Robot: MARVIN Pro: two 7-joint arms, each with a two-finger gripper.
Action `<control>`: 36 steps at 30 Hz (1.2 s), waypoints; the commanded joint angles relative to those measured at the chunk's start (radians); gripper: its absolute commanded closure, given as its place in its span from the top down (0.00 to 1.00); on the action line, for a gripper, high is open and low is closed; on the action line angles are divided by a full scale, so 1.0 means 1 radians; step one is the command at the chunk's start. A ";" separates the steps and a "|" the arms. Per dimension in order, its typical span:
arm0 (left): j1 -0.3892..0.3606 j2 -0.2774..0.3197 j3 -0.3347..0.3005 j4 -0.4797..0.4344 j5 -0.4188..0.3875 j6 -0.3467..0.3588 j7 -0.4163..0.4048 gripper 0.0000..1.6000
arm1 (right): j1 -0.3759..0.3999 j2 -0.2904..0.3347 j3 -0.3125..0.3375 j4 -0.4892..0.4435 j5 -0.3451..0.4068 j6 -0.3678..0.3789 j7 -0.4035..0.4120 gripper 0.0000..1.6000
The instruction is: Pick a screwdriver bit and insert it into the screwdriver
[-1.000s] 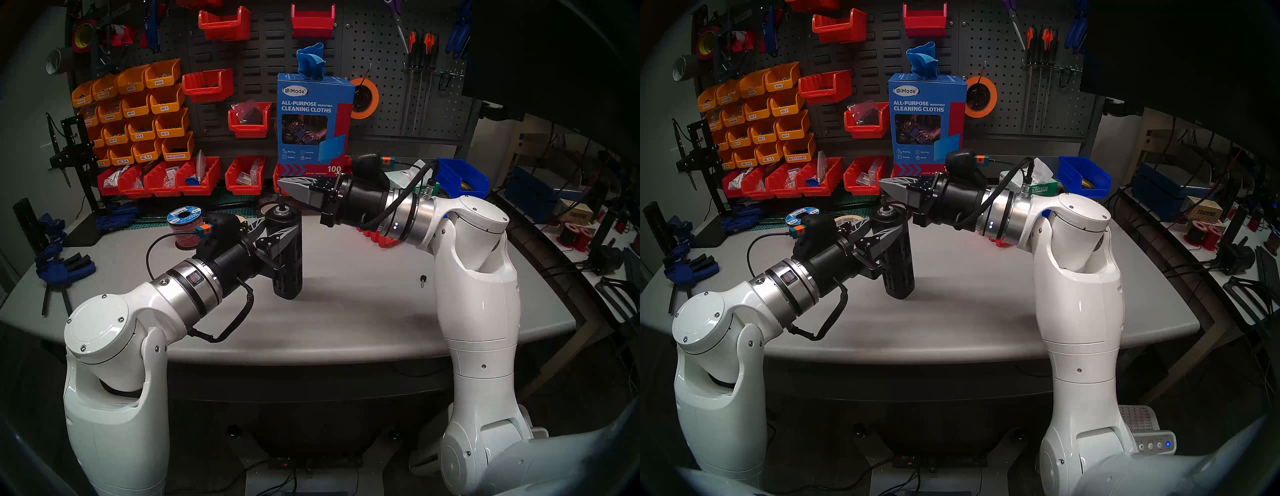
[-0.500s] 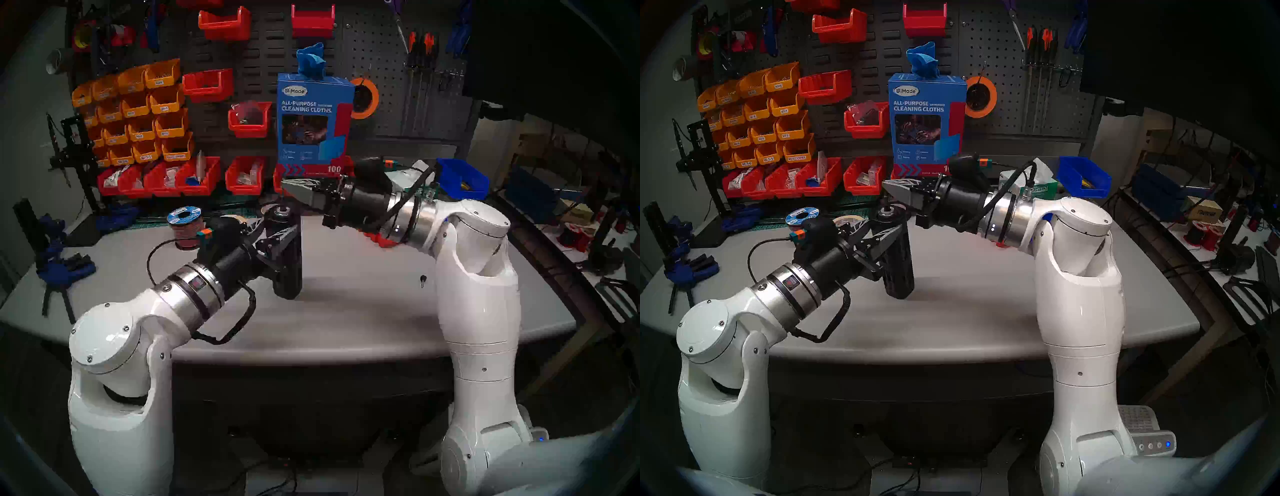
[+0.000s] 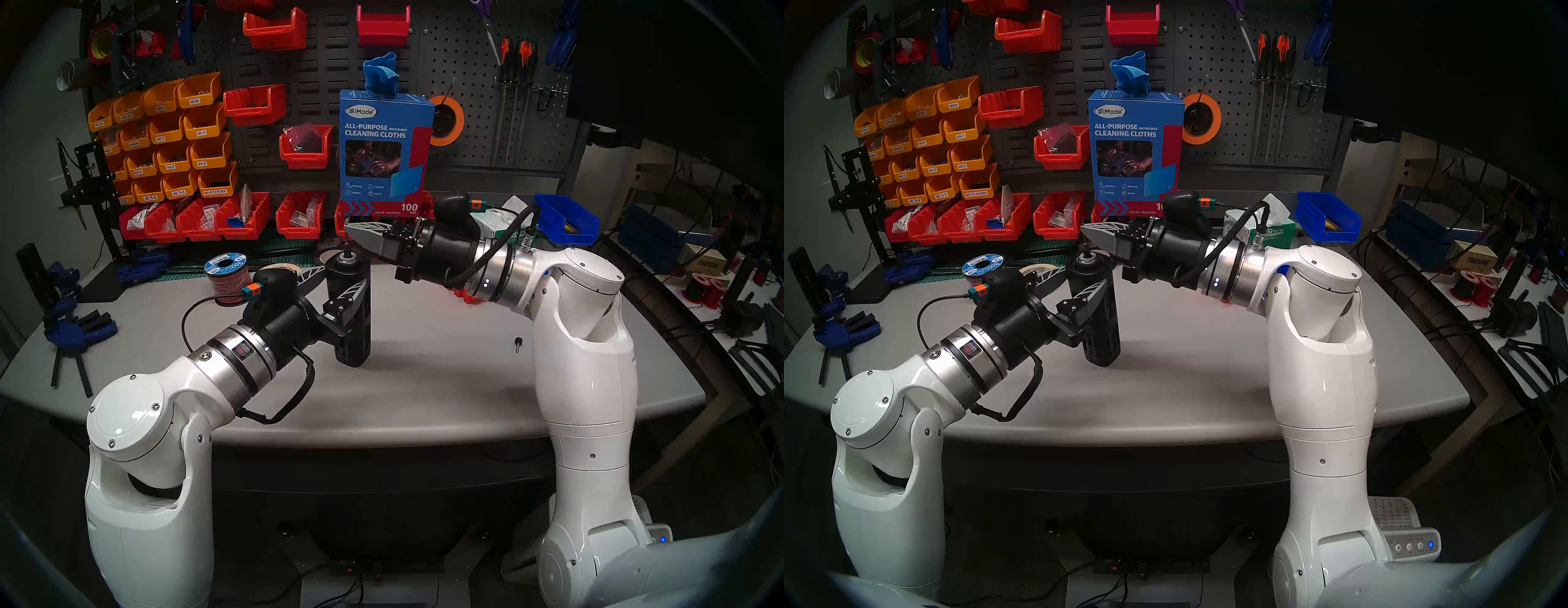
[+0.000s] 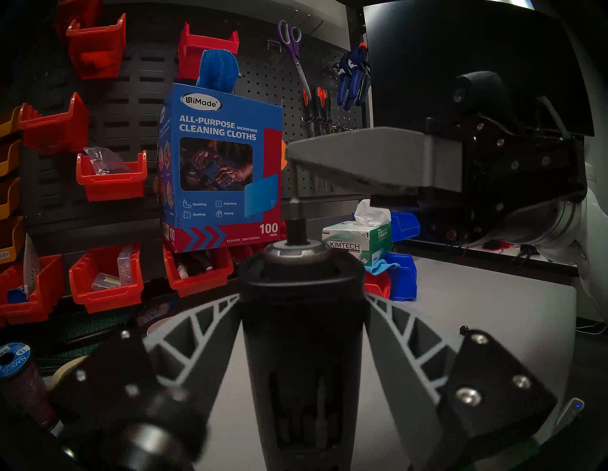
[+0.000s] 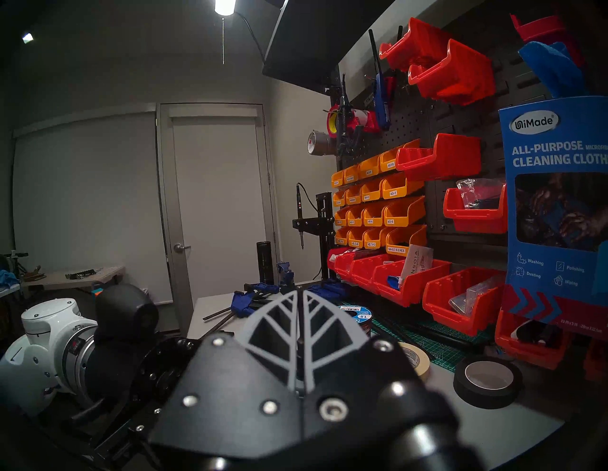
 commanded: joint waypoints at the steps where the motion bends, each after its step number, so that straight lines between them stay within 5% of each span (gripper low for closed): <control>1: -0.012 0.002 -0.008 -0.019 -0.015 -0.020 -0.014 1.00 | 0.009 -0.006 -0.003 -0.023 0.003 0.003 0.000 0.00; 18: -0.024 -0.010 -0.041 -0.019 -0.043 -0.031 -0.047 1.00 | 0.011 -0.011 -0.005 -0.022 0.005 0.006 0.000 0.00; 20: -0.026 -0.011 -0.044 -0.019 -0.048 -0.031 -0.052 1.00 | 0.012 -0.012 -0.005 -0.022 0.005 0.007 0.000 0.25; 24: -0.028 -0.014 -0.049 -0.019 -0.054 -0.030 -0.059 1.00 | 0.013 -0.013 -0.005 -0.023 0.005 0.008 0.000 0.24; 27: -0.030 -0.017 -0.054 -0.019 -0.059 -0.027 -0.064 1.00 | 0.014 -0.014 -0.005 -0.023 0.006 0.009 0.000 0.42; 34: -0.029 -0.022 -0.070 -0.019 -0.070 -0.023 -0.076 1.00 | 0.015 -0.016 -0.005 -0.022 0.006 0.011 0.000 0.49; 36: -0.028 -0.024 -0.077 -0.019 -0.073 -0.021 -0.079 1.00 | 0.016 -0.017 -0.006 -0.021 0.006 0.012 0.000 0.61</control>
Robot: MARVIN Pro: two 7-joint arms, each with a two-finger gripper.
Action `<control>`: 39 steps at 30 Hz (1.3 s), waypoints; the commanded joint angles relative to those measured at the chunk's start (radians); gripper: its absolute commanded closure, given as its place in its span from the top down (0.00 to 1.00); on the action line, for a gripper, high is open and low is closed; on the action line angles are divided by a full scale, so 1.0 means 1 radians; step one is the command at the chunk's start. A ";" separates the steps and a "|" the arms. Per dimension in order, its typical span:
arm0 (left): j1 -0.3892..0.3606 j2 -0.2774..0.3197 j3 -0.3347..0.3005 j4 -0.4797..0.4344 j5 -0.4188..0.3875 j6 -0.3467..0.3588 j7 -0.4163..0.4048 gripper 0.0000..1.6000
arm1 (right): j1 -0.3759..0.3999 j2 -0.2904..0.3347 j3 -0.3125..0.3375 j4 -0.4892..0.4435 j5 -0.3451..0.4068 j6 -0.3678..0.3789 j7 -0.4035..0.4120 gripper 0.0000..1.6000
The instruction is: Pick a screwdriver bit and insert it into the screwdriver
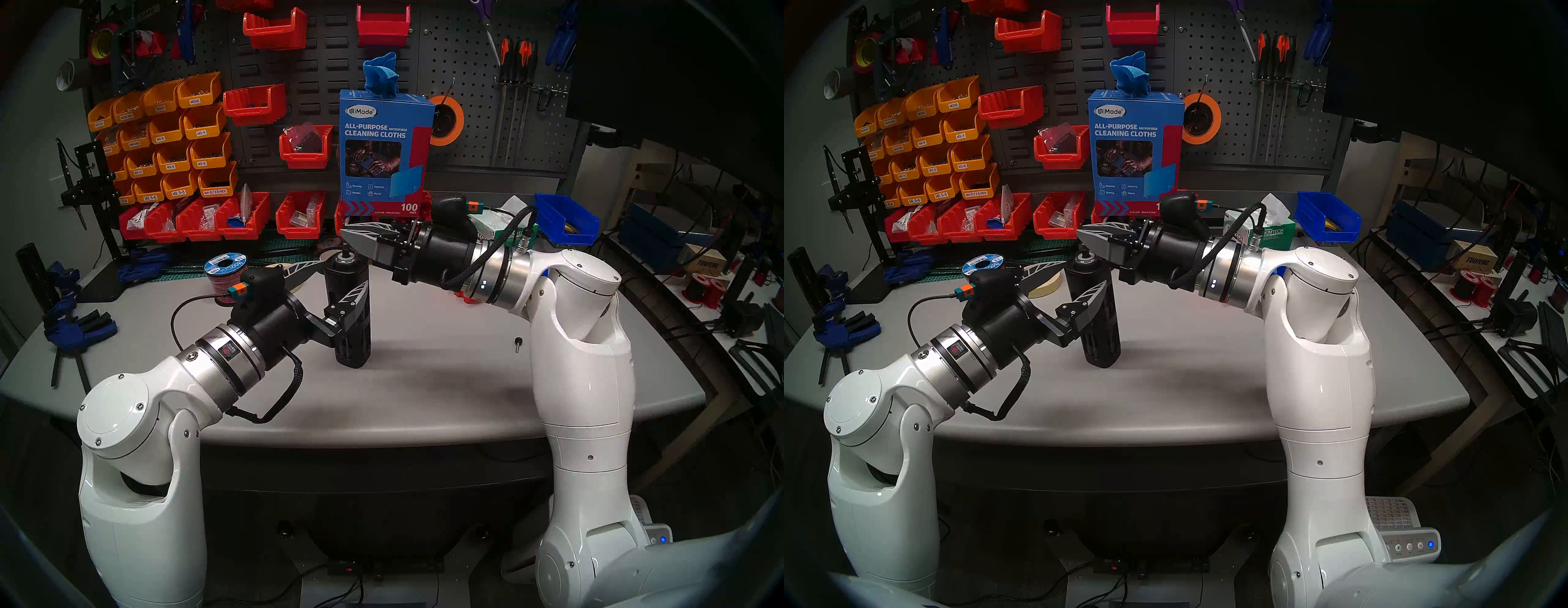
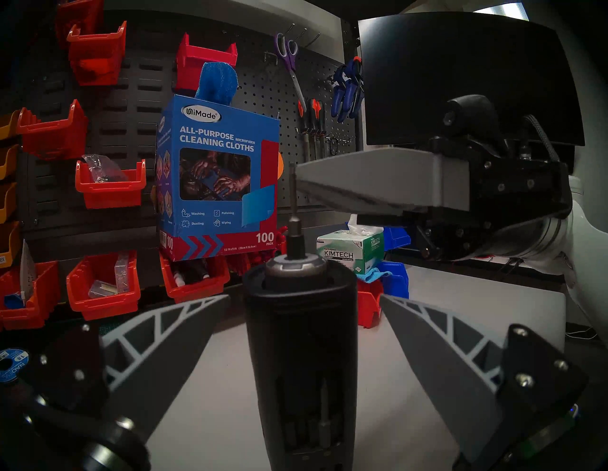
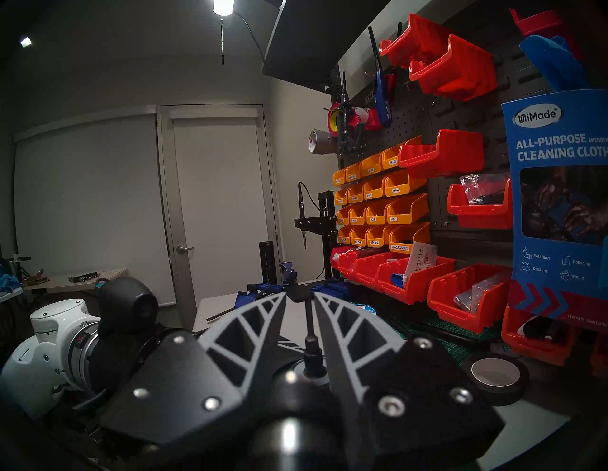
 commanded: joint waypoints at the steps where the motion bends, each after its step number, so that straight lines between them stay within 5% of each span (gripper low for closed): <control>1: -0.016 -0.010 -0.015 -0.026 -0.025 -0.001 -0.006 1.00 | 0.018 -0.009 -0.002 -0.021 0.006 0.003 0.001 0.66; 4: -0.015 -0.013 -0.026 -0.026 -0.031 0.001 -0.011 1.00 | 0.019 -0.009 -0.003 -0.021 0.006 0.003 0.002 0.66; 7: -0.012 -0.019 -0.040 -0.026 -0.038 0.000 -0.013 1.00 | 0.018 -0.011 -0.003 -0.024 0.006 0.000 0.000 0.83; 10: -0.009 -0.027 -0.066 -0.026 -0.045 -0.018 -0.014 1.00 | 0.013 -0.014 0.004 -0.037 0.004 -0.010 -0.005 0.84; 15: 0.000 -0.039 -0.125 -0.026 -0.077 -0.044 -0.030 1.00 | -0.003 -0.009 0.022 -0.063 0.007 -0.014 -0.005 1.00; 39: 0.053 -0.074 -0.281 -0.026 -0.213 -0.073 -0.154 1.00 | -0.075 -0.014 0.083 -0.160 0.006 -0.024 -0.015 1.00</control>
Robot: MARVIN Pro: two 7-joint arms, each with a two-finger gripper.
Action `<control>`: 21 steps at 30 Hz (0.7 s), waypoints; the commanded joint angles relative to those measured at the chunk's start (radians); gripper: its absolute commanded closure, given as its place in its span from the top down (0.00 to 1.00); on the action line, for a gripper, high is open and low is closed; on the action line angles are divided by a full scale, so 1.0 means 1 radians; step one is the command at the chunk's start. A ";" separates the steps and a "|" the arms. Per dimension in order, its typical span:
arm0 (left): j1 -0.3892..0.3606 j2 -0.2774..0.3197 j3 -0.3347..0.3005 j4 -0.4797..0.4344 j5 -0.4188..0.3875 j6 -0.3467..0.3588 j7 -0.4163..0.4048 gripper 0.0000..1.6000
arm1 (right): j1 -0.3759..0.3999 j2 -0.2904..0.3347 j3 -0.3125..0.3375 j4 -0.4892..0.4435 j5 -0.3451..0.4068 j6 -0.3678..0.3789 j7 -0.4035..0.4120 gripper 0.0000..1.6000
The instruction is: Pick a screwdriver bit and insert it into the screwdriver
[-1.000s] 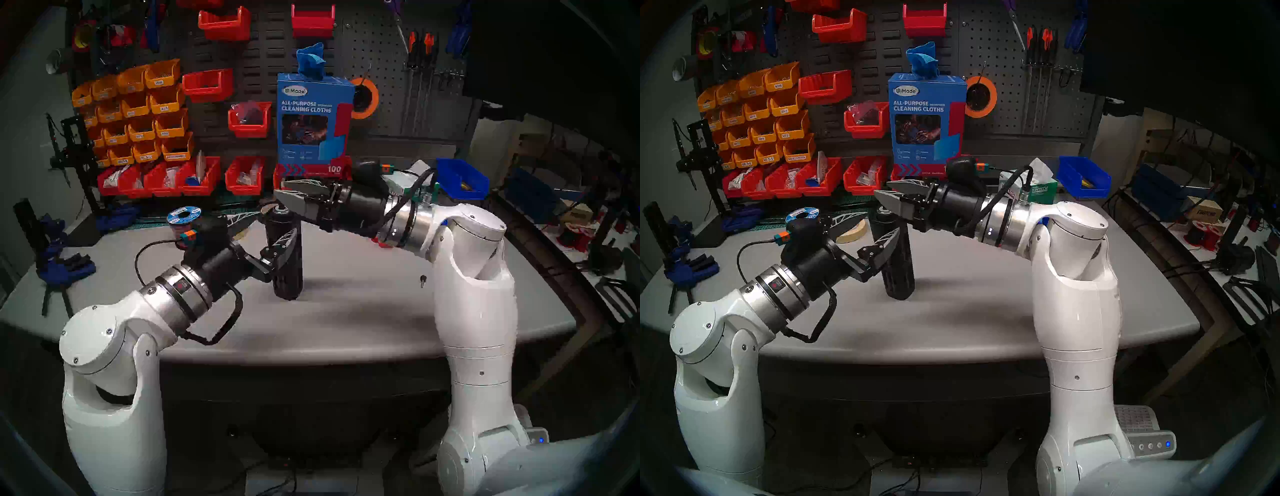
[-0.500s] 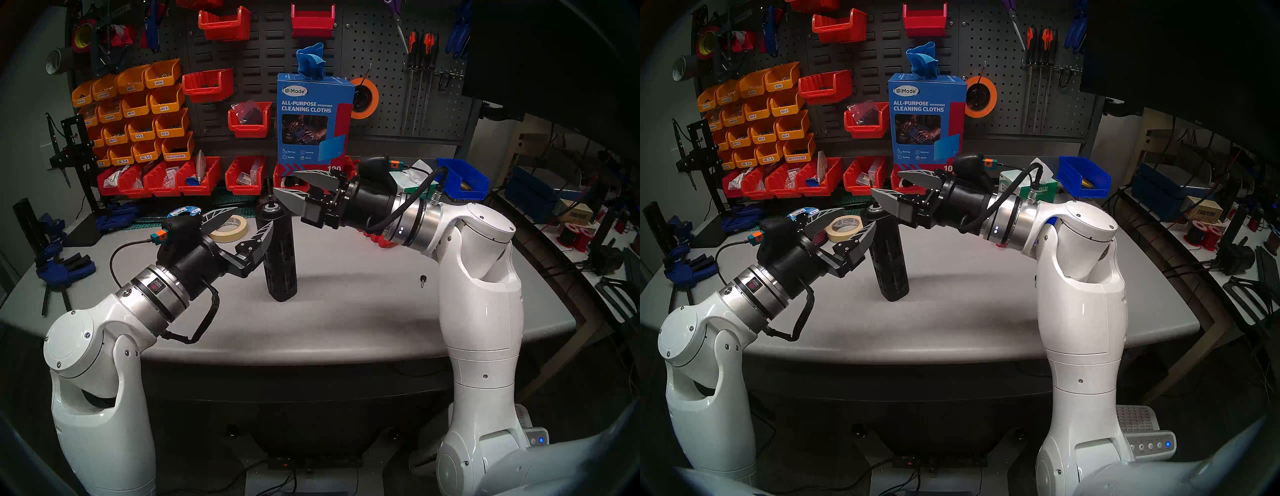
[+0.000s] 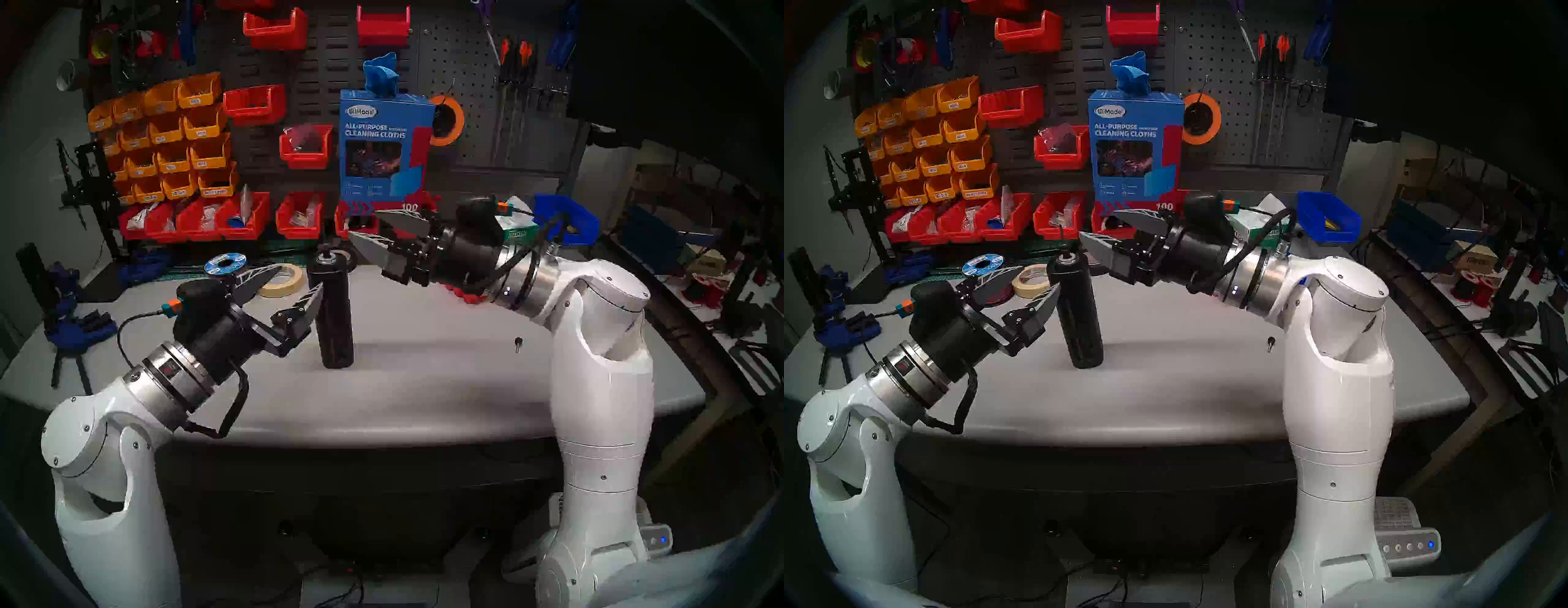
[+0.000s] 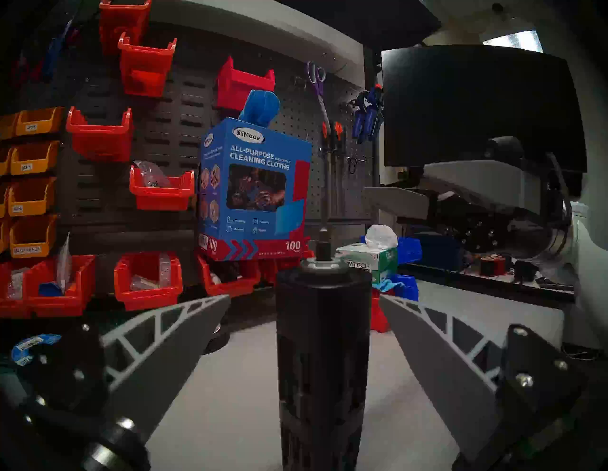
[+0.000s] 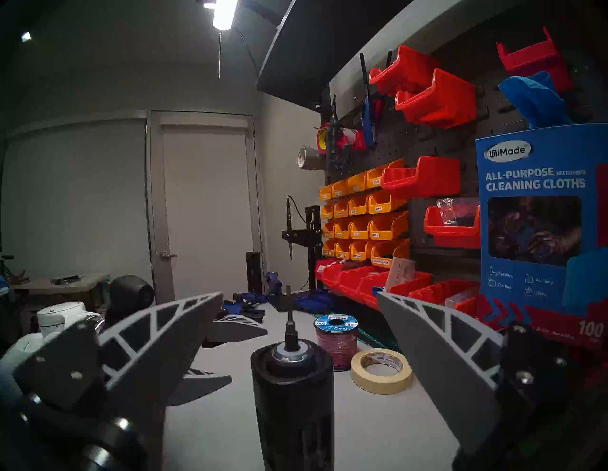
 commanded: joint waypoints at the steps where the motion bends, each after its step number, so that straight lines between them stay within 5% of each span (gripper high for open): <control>1: -0.018 -0.020 -0.066 -0.026 -0.064 -0.025 -0.015 1.00 | 0.001 0.000 0.011 -0.051 -0.008 -0.010 -0.013 1.00; 10: -0.015 -0.067 -0.181 -0.026 -0.116 -0.049 -0.006 1.00 | -0.046 -0.007 0.040 -0.072 -0.016 -0.032 -0.041 1.00; 21: 0.042 -0.130 -0.190 -0.026 -0.140 -0.156 0.048 1.00 | -0.121 0.001 0.058 -0.088 -0.118 -0.134 -0.113 1.00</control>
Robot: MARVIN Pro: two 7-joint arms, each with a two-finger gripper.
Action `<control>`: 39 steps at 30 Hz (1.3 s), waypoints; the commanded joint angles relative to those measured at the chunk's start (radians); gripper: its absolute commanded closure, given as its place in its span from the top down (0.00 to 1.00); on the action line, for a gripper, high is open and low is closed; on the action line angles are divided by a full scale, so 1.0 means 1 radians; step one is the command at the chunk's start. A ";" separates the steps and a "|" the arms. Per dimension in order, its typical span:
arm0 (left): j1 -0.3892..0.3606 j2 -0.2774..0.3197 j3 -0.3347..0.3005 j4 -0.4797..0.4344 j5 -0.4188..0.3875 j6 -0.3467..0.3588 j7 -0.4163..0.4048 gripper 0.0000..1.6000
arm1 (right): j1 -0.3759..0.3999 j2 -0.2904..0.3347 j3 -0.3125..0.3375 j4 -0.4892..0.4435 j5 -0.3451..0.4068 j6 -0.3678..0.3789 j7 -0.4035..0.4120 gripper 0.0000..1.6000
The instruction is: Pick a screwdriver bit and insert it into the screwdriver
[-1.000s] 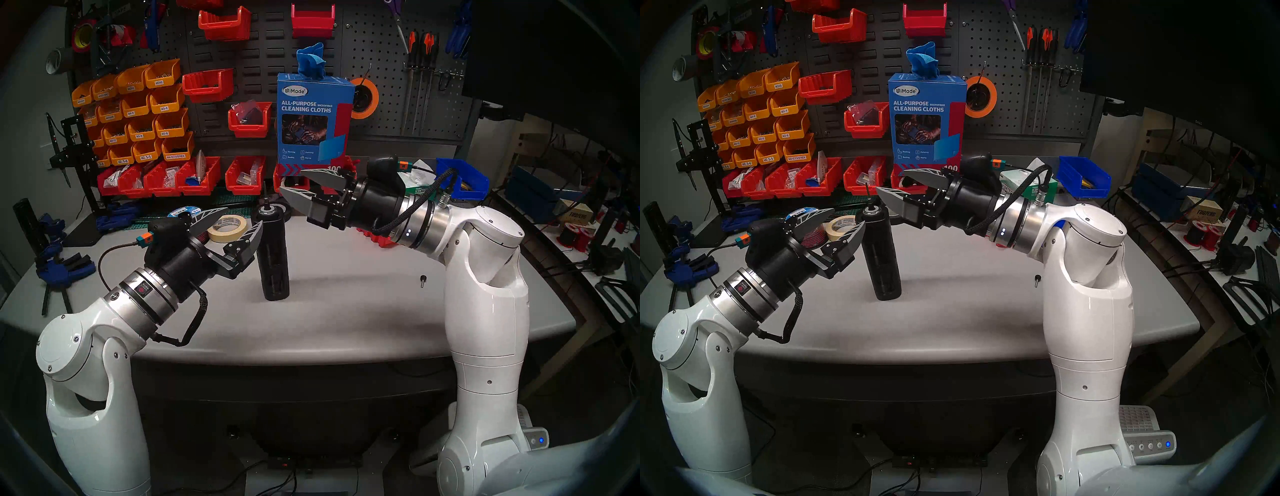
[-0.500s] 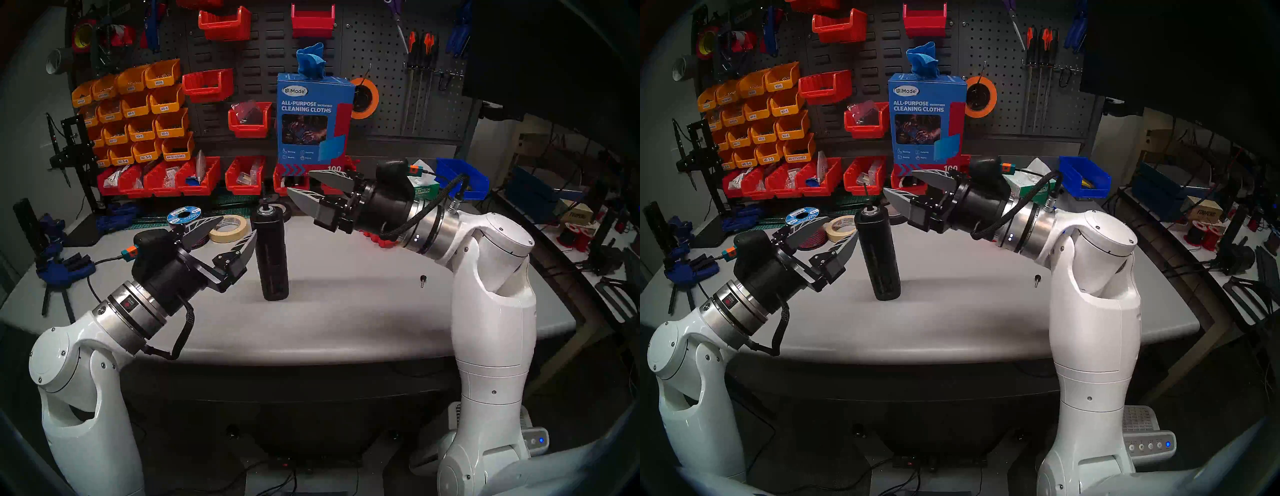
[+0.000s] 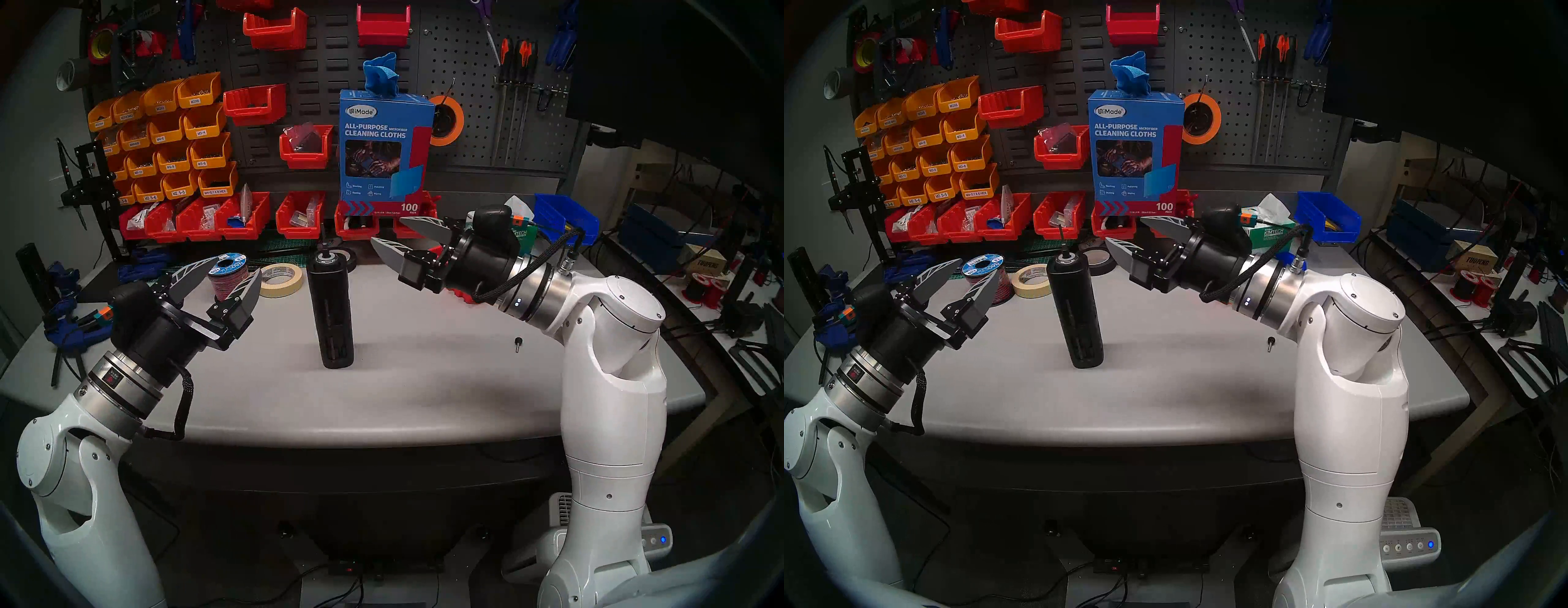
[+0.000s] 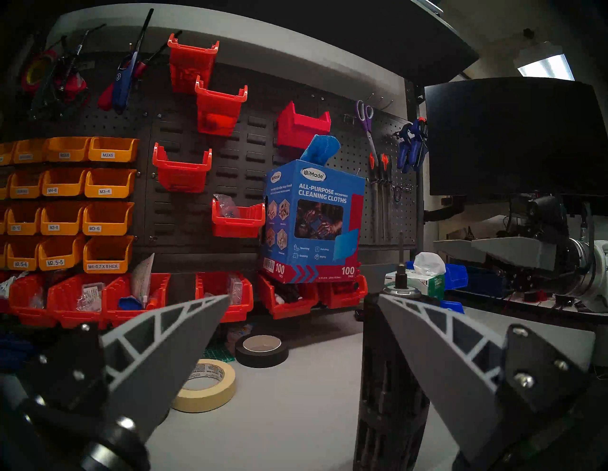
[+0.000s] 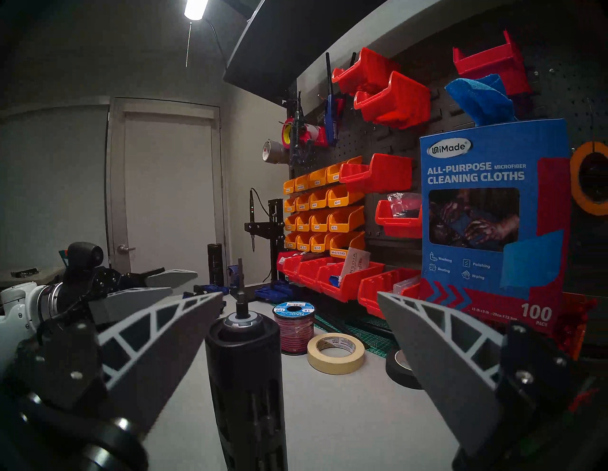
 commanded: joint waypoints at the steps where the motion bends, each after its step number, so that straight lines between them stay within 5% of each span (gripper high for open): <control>1: 0.030 -0.047 0.003 -0.025 -0.041 -0.089 0.040 1.00 | -0.038 -0.002 0.011 -0.040 -0.046 -0.070 -0.044 1.00; 15: 0.141 -0.109 0.102 -0.025 -0.008 -0.291 0.147 1.00 | -0.105 -0.046 0.038 -0.039 -0.077 -0.155 -0.090 1.00; 39: 0.210 -0.125 0.199 -0.025 0.052 -0.428 0.260 1.00 | -0.114 -0.068 0.032 -0.028 -0.066 -0.204 -0.104 1.00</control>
